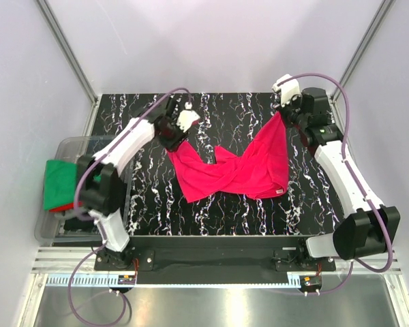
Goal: Fold and stack the t-shirts
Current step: Flatten the tshirt out
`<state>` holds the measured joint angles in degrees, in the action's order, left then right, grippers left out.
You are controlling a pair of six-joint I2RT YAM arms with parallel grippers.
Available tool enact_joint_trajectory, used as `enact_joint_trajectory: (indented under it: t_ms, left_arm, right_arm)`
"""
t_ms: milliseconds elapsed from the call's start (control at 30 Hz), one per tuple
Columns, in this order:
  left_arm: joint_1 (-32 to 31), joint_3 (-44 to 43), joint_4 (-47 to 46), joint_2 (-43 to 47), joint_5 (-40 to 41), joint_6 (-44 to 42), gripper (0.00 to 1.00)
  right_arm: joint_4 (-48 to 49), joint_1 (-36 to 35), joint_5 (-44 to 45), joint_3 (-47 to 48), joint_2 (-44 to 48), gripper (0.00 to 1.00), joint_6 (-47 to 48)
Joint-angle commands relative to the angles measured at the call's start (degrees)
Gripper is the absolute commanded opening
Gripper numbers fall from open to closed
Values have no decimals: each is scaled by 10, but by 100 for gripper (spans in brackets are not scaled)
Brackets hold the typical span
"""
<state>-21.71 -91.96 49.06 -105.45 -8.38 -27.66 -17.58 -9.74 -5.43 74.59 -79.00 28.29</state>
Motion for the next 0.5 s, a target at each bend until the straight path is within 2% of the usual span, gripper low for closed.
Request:
enact_joint_trajectory:
  t_ms: [0,67,167,333,467]
  left_arm:
    - [-50,123,-1,164,-48,-18,39]
    - [-113,178,-1,214,-45,-23,39]
    - [-168,236,-2,220,-55,1,42]
    - [-192,253,-30,188,-46,7,46]
    - [-192,232,-39,119,-44,12,46]
  right_arm:
    - [50,2,3,-9,50,0,10]
    - [50,2,-2,-19,59,0,7]
    - [48,1,-5,-29,61,0,4]
    - [43,2,-6,-23,57,0,8]
    - [40,2,-9,-19,60,0,7]
